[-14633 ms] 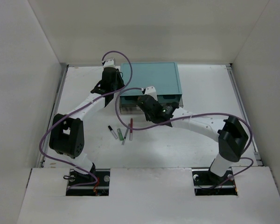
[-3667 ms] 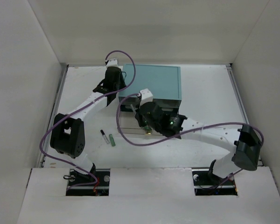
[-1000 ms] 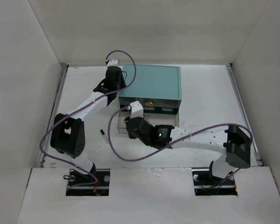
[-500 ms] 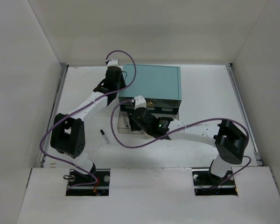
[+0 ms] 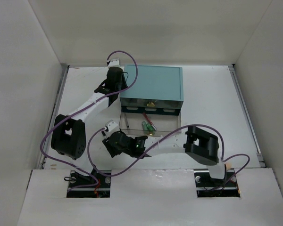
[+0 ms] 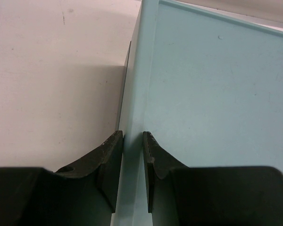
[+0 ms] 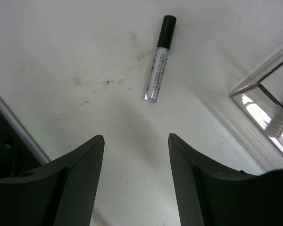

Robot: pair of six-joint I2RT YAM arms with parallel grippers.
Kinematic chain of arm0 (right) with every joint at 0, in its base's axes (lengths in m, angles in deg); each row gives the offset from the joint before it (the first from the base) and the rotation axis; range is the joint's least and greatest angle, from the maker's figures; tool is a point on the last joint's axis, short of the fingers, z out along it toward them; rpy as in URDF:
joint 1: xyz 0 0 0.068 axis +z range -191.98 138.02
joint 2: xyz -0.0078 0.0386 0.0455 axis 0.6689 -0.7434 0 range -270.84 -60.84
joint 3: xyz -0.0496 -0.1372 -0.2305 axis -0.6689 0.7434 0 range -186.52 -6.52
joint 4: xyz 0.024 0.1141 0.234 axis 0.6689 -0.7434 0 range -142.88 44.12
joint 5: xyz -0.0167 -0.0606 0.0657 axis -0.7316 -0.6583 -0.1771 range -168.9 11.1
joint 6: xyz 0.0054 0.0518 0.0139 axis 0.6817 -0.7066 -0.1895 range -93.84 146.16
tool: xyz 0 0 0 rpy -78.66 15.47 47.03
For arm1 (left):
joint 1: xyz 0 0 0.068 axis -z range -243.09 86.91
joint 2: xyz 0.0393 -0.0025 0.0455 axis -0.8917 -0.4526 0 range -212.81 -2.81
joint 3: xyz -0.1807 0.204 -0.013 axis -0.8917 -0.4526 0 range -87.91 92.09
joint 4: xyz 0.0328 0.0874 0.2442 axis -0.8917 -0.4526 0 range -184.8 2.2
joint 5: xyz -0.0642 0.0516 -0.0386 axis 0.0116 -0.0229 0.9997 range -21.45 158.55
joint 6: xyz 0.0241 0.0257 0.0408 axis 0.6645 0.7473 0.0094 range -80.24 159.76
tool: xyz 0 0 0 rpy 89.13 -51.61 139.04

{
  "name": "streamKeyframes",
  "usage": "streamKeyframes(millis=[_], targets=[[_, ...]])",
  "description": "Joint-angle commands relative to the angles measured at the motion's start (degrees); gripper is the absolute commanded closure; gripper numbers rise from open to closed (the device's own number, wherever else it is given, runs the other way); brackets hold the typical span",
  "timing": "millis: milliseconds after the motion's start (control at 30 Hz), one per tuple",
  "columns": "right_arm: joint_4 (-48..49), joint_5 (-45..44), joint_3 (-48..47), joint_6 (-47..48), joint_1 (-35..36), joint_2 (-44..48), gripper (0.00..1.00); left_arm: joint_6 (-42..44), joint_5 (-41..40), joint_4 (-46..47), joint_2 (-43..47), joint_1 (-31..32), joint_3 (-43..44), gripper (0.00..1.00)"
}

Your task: Organize the makeup

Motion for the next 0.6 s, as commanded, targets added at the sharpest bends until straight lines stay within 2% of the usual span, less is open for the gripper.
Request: streamKeyframes(millis=[0, 333, 567], targets=[[1.78, -0.48, -5.74, -0.14, -0.64, -2.57, 0.37, 0.97, 1.72, -13.12, -0.40, 1.38, -2.16, 0.92], [-0.60, -5.13, -14.71, 0.21, -0.99, -13.03, 0.31, 0.88, 1.72, -13.12, -0.84, 1.56, -2.07, 0.92], [-5.08, -10.58, -20.86, 0.21, -1.43, -19.10, 0.40, 0.88, 1.72, -13.12, -0.58, 1.64, -2.07, 0.92]])
